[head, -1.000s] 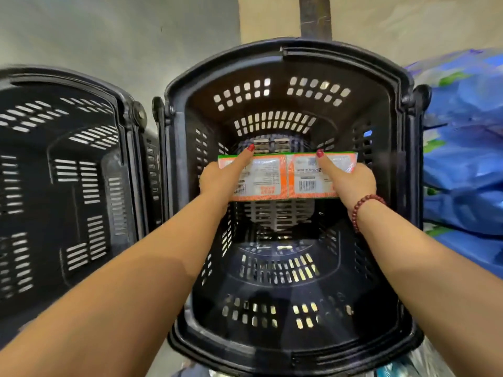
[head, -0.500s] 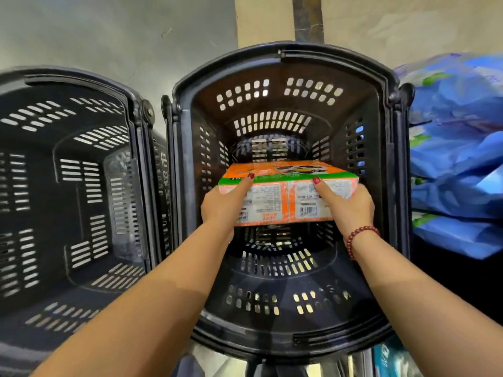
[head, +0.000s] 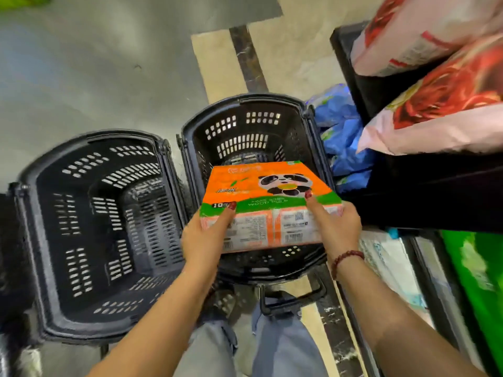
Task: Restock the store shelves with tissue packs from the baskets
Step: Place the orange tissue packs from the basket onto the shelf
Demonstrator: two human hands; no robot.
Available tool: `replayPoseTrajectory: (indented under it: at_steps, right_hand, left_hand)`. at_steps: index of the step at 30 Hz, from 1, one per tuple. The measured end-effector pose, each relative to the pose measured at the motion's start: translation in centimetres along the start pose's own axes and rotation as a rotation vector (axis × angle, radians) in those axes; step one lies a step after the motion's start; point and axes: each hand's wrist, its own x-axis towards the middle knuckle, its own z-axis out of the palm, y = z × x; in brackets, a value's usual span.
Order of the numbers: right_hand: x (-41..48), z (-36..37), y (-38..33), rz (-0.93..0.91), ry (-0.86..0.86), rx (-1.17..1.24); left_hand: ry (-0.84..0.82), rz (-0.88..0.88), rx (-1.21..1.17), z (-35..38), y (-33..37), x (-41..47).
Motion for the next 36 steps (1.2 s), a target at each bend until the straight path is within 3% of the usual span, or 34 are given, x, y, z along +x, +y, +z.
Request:
replayPoseTrajectory:
  at_steps: [8,13,25,30,36]
  right_hand:
    - [-16.9,-5.9,-2.9,-0.104,0.05,0.245]
    - [-24.9,-8.6,-4.3,-0.233,0.164,0.272]
    - [-35.9,-17.8,-2.5,-0.409,0.505,0.372]
    - [-41.0,-21.1,1.7,-0.461,0.588,0.424]
    - [-47.7,-26.6,6.4,-0.468,0.557,0.417]
  left_hand:
    - [-0.235,0.21,-0.029,-9.3,3.6,-12.6]
    - [-0.33,0.316,-0.036,-12.9,5.3,-17.2]
    - [-0.588,0.259,0.067,-11.6,6.8,-24.4]
    - [-0.691,0.389,0.127,-9.8,5.1,-28.8]
    - [-0.791,0.619,0.135,-10.0,1.9,-35.8]
